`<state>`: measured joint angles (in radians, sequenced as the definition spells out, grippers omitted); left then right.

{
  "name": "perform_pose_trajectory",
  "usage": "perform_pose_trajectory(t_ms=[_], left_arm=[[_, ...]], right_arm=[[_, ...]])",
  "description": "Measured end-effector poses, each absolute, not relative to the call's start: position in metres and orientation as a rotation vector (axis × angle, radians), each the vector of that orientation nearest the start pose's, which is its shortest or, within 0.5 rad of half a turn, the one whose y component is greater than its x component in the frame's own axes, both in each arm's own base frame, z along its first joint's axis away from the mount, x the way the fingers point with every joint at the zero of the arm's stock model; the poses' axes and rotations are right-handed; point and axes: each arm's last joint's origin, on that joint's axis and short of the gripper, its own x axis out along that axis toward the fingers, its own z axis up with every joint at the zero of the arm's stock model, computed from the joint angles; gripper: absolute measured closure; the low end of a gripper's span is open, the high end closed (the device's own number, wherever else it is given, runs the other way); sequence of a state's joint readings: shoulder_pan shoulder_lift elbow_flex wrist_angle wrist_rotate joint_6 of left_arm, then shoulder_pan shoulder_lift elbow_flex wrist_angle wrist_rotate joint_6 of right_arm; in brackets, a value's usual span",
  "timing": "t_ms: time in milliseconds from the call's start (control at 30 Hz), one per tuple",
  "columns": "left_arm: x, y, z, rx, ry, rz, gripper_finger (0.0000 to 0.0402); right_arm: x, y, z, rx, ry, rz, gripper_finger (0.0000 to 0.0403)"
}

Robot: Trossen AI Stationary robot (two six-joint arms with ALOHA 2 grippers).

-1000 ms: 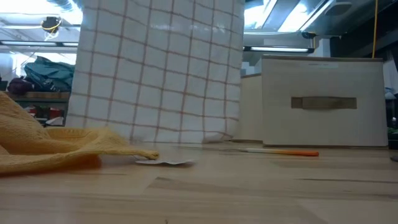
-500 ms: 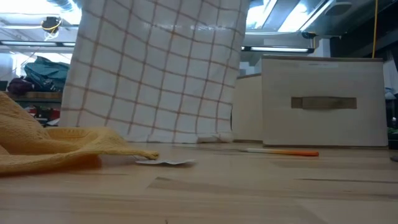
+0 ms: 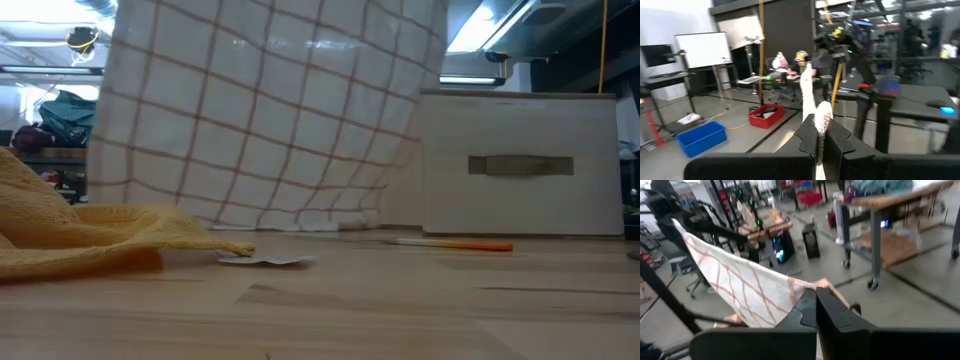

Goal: Fold towel
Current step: Fold the white kitchen towel

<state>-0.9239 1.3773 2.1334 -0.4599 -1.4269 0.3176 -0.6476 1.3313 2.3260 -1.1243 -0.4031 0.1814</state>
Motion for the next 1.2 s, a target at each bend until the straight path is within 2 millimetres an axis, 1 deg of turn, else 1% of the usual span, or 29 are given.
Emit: perform_pose_trajectory(t_ms=[167, 367, 467, 567, 700, 800, 900, 1000, 1133, 1200], left_arm=[[0.122, -0.137, 0.593, 0.045, -0.023, 0.46, 0.0401], [0.112, -0.143, 0.592, 0.044, 0.011, 0.504, 0.0402], [0.11, -0.146, 0.591, 0.071, 0.018, 0.485, 0.0402], [0.11, -0.147, 0.59, 0.079, 0.019, 0.483, 0.0402], [0.112, -0.146, 0.583, 0.09, 0.023, 0.497, 0.0401], [0.115, -0.146, 0.572, 0.089, 0.023, 0.508, 0.0401], [0.115, -0.148, 0.558, 0.084, 0.022, 0.509, 0.0401], [0.117, -0.15, 0.544, 0.061, 0.016, 0.508, 0.0401], [0.119, -0.154, 0.524, 0.043, 0.045, 0.464, 0.0401], [0.12, -0.156, 0.516, 0.034, 0.078, 0.436, 0.0401]], right_arm=[[0.111, -0.068, 0.578, 0.316, 0.161, -0.231, 0.0402], [0.111, -0.066, 0.577, 0.368, 0.176, -0.15, 0.0402], [0.112, -0.067, 0.577, 0.359, 0.178, -0.162, 0.0402], [0.118, -0.073, 0.574, 0.346, 0.195, -0.194, 0.0402], [0.138, -0.087, 0.561, 0.374, 0.262, -0.208, 0.0402], [0.162, -0.097, 0.542, 0.394, 0.354, -0.207, 0.0402], [0.187, -0.103, 0.522, 0.357, 0.444, -0.204, 0.0402], [0.207, -0.106, 0.506, 0.323, 0.486, -0.171, 0.0402], [0.228, -0.11, 0.488, 0.276, 0.525, -0.165, 0.0402], [0.233, -0.114, 0.481, 0.274, 0.551, -0.193, 0.0402]])
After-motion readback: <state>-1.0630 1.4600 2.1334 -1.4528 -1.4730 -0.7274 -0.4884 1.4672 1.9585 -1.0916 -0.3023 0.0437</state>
